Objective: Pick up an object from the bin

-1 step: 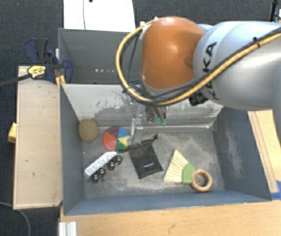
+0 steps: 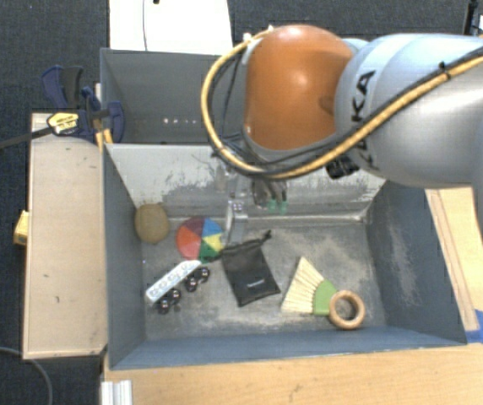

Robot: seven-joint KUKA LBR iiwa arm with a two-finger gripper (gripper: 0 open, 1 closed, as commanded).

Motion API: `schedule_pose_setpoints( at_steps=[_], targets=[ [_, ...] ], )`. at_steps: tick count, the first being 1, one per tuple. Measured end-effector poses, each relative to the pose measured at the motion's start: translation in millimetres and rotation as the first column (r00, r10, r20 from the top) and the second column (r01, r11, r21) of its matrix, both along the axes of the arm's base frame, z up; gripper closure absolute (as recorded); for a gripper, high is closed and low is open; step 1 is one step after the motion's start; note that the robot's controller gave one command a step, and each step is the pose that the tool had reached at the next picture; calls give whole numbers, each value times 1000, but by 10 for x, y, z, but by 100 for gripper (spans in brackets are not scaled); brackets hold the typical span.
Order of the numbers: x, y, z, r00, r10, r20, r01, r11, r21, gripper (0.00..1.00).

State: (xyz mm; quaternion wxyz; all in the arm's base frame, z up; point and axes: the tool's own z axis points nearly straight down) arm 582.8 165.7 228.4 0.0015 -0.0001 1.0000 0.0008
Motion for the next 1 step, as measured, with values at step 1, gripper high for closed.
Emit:
schedule_pose_setpoints(
  at_steps=[1],
  targets=[
    [-128,17,-423,996,-86,2,86,996,1,0]
  ],
)
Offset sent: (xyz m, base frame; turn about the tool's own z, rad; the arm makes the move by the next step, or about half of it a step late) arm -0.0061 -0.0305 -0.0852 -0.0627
